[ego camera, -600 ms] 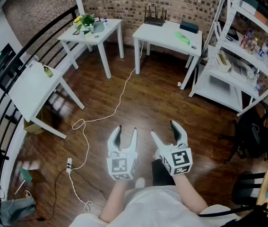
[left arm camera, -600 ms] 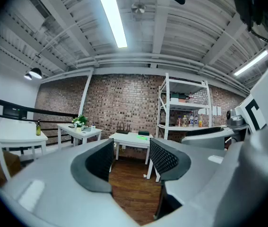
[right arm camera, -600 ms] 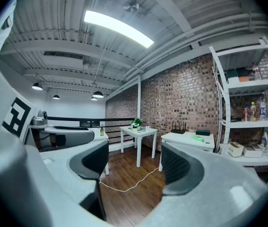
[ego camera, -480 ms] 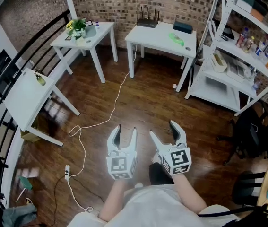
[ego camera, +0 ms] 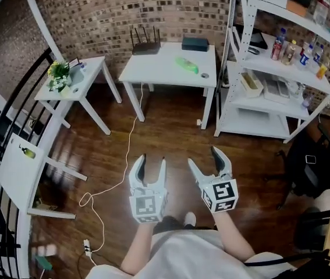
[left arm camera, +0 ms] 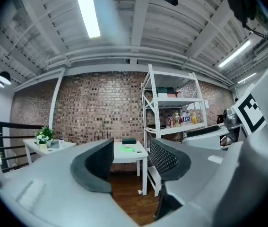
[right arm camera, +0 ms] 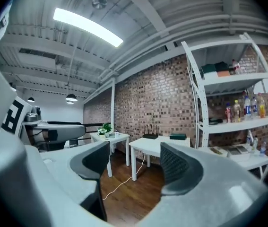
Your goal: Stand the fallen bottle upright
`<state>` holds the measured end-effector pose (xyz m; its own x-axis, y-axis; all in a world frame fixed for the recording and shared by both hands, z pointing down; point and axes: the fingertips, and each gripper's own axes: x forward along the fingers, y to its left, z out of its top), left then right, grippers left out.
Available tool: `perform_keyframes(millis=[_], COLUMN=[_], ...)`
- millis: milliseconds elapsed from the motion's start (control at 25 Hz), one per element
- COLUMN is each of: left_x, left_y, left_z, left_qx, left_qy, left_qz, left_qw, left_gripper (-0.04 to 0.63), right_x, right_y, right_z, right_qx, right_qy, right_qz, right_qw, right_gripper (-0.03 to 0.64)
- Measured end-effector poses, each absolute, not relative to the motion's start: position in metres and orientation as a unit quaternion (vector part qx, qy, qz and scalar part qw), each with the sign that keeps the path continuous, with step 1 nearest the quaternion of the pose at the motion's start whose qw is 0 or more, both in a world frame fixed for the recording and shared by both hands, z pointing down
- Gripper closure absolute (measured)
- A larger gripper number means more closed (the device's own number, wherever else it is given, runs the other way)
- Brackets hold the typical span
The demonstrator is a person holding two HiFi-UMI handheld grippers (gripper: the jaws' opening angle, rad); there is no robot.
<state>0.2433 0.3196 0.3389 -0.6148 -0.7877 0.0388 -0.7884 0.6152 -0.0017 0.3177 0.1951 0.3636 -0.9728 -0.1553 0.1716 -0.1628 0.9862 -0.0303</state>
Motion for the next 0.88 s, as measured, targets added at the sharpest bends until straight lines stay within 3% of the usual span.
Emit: perform_keyframes(millis=[280,520,760,880], left_x=[0.159,0.049,-0.059,-0.099], left_y=[0.247,0.158,0.087,0.065], left_z=[0.391,0.406,0.396,0.419], left_qx=[0.453,0.464,0.485,0.494], left_qy=[-0.889,-0.885,-0.874,-0.87], left_qz=[0.027,-0.001,-0.016,-0.014], left_qw=[0.065,0.042,-0.02,0.003], left_gripper=[0.353,0.353,0.353,0.353], right_x=[0.239,0.136,0.025,-0.005], right_y=[0.135,0.045,-0.015,-0.04], right_z=[0.406,0.425,0.42,0.439], right_qx=[0.074,0.087,0.093,0.106], right_qy=[-0.989,-0.989,-0.993,-0.991], right_qz=[0.047,0.033,0.0,0.009], right_qw=[0.119,0.118,0.072,0.082], right_gripper=[0.302,0.305,0.307,0.314])
